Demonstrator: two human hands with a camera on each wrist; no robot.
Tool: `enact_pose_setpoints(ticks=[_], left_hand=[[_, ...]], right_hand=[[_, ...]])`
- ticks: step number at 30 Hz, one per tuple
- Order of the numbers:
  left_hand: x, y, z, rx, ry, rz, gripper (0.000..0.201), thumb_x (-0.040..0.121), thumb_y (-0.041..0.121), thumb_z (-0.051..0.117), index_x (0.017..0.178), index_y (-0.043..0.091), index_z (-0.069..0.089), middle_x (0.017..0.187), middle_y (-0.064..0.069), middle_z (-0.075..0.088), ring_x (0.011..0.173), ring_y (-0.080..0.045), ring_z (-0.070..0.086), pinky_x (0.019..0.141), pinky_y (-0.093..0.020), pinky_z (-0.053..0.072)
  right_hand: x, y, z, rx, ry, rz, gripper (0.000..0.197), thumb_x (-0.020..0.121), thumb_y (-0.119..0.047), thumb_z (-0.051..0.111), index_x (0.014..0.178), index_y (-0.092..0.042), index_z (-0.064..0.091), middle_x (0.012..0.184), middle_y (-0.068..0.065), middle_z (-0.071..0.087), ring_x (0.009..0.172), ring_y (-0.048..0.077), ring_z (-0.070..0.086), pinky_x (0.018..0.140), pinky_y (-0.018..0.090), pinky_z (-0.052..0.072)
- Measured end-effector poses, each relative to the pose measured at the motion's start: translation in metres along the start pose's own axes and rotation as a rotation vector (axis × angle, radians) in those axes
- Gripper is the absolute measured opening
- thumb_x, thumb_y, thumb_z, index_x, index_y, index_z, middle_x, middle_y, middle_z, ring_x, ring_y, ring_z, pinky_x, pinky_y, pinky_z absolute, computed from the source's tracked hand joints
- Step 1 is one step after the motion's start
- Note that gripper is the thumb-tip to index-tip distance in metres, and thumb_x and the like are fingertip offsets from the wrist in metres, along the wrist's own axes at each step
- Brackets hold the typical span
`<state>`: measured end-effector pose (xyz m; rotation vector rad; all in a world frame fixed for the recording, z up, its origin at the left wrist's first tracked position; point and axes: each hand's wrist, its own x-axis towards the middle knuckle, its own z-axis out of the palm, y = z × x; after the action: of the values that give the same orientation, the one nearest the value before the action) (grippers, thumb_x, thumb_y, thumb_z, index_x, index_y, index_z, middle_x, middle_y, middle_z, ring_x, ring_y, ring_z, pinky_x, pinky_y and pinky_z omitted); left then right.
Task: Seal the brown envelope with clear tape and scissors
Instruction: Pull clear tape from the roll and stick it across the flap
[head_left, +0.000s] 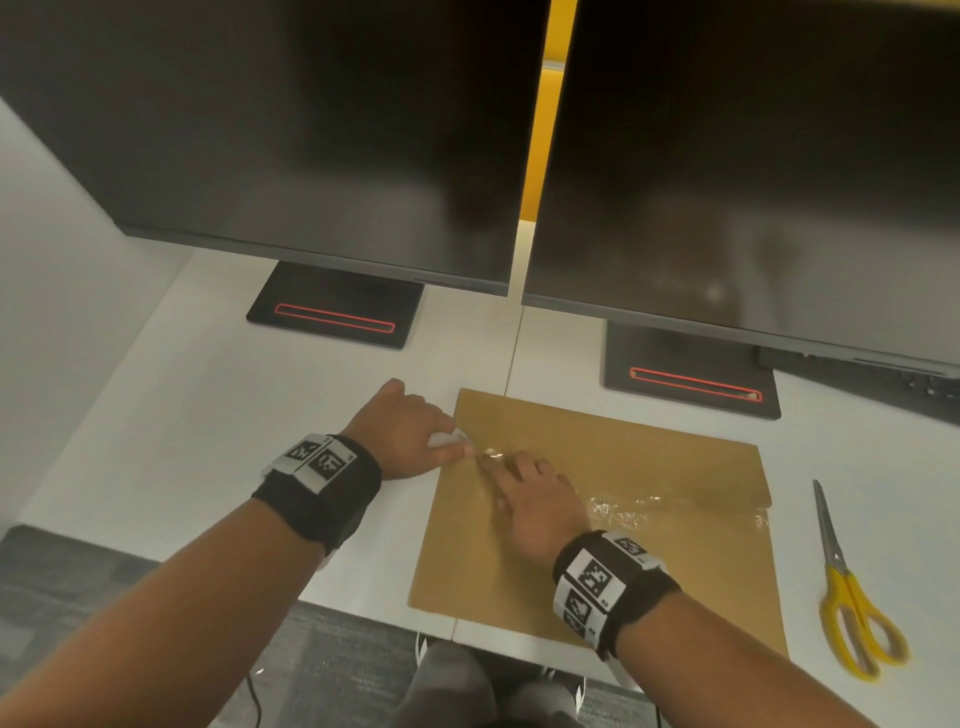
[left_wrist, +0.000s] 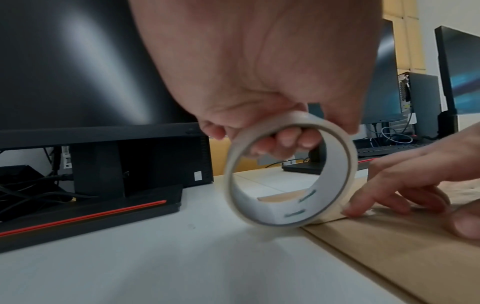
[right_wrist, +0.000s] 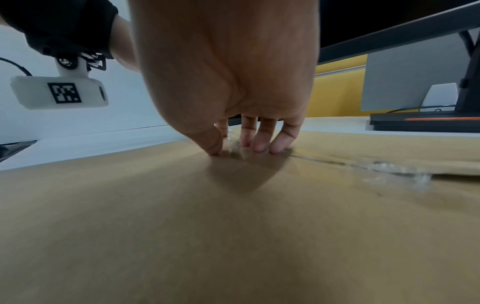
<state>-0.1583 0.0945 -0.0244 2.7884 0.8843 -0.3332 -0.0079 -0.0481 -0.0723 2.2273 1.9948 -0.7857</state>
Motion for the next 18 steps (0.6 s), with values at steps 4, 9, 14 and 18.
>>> enact_pose_setpoints(ticks=[4, 9, 14, 18], left_hand=[[0.009, 0.002, 0.001, 0.037, 0.031, -0.121, 0.05, 0.088, 0.059, 0.037, 0.052, 0.025, 0.038, 0.055, 0.008, 0.047, 0.059, -0.014, 0.046, 0.08, -0.031, 0.026], [0.015, 0.004, -0.004, 0.05, -0.034, -0.156, 0.046, 0.089, 0.056, 0.038, 0.055, 0.025, 0.042, 0.056, 0.008, 0.047, 0.062, -0.013, 0.047, 0.09, -0.033, 0.029], [0.015, 0.002, -0.004, 0.099, -0.024, -0.185, 0.048, 0.088, 0.056, 0.037, 0.074, 0.017, 0.063, 0.072, 0.003, 0.066, 0.067, -0.015, 0.054, 0.09, -0.033, 0.032], [0.011, 0.003, 0.004, 0.106, 0.028, -0.179, 0.055, 0.085, 0.061, 0.031, 0.094, 0.023, 0.069, 0.087, 0.003, 0.072, 0.077, -0.015, 0.061, 0.091, -0.033, 0.03]], right_hand=[[-0.001, -0.003, 0.0, -0.007, 0.0, 0.019, 0.054, 0.098, -0.021, 0.031, 0.147, -0.033, 0.012, 0.143, 0.007, 0.028, 0.131, 0.027, 0.027, 0.105, 0.042, 0.029], [0.001, -0.005, -0.001, -0.016, -0.021, 0.041, 0.054, 0.097, -0.019, 0.03, 0.146, -0.034, 0.013, 0.145, 0.007, 0.027, 0.133, 0.027, 0.025, 0.105, 0.043, 0.029], [0.004, -0.007, -0.002, -0.023, -0.054, 0.063, 0.062, 0.092, -0.016, 0.037, 0.146, -0.034, 0.013, 0.146, 0.008, 0.025, 0.134, 0.028, 0.023, 0.107, 0.045, 0.026], [0.005, -0.009, -0.004, -0.007, -0.051, 0.035, 0.066, 0.085, -0.017, 0.045, 0.145, -0.03, 0.019, 0.144, 0.009, 0.029, 0.134, 0.028, 0.025, 0.107, 0.044, 0.025]])
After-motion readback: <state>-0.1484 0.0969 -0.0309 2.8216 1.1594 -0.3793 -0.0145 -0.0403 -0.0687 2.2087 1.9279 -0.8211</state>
